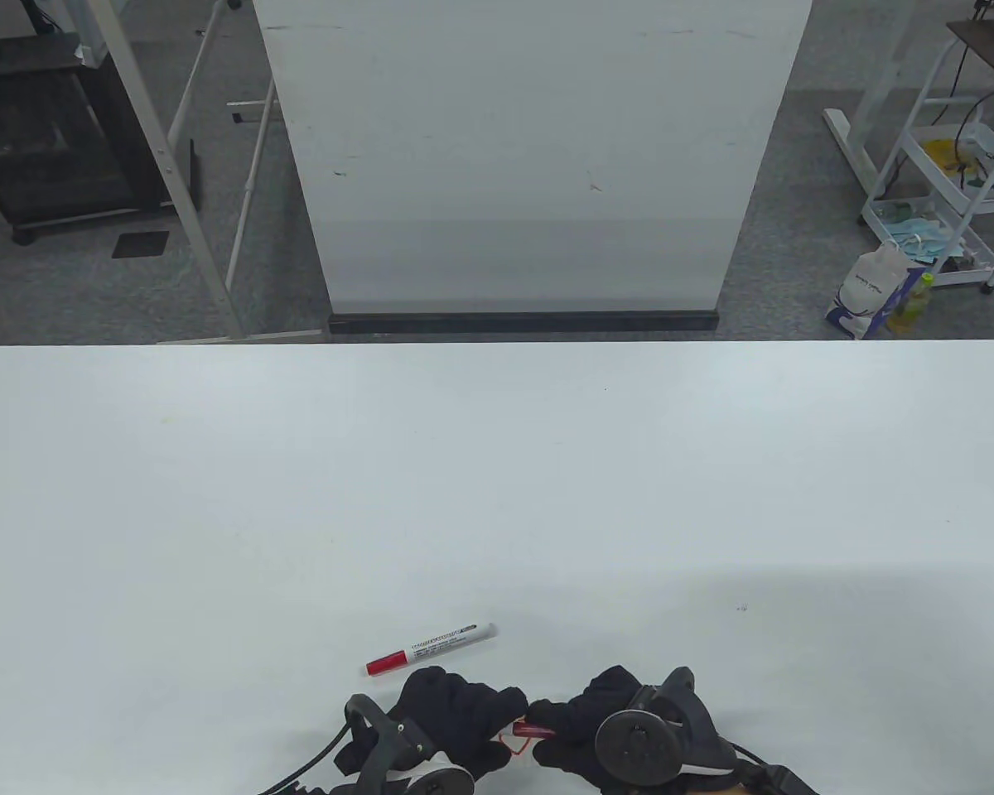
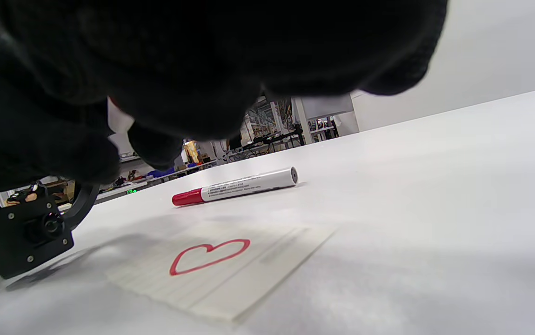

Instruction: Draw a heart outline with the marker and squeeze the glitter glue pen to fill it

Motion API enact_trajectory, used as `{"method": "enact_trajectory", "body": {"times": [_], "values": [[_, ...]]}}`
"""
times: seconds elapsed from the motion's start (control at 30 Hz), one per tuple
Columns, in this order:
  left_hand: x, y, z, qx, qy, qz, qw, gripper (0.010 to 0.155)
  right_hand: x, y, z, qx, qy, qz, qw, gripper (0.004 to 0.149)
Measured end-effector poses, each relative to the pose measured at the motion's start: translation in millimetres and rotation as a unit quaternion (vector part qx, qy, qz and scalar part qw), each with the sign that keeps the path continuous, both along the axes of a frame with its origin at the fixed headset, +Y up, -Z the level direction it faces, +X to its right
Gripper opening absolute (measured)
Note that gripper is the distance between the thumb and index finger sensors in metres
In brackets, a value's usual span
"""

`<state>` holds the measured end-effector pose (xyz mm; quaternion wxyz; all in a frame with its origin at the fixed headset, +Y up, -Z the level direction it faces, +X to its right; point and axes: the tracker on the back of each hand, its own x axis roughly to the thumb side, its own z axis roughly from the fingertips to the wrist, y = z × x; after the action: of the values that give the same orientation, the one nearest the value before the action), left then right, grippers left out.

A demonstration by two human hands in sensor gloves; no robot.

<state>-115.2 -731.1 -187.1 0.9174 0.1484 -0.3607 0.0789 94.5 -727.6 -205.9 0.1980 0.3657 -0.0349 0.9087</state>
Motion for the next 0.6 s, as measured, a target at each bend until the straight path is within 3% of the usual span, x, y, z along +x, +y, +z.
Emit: {"method": "enact_trajectory", "body": {"times": [0.17, 0.6], "values": [[-1, 1, 0, 0.002, -0.007, -0.007, 1.000, 0.046, 1, 0, -2, -0.021, -0.001, -0.012, 1.000, 0.050], [-7, -5, -12, -0.108, -0.001, -0.019, 0.994, 0.049, 4, 0, -7, -0.056, -0.002, -0.034, 0.998, 0.048]]}}
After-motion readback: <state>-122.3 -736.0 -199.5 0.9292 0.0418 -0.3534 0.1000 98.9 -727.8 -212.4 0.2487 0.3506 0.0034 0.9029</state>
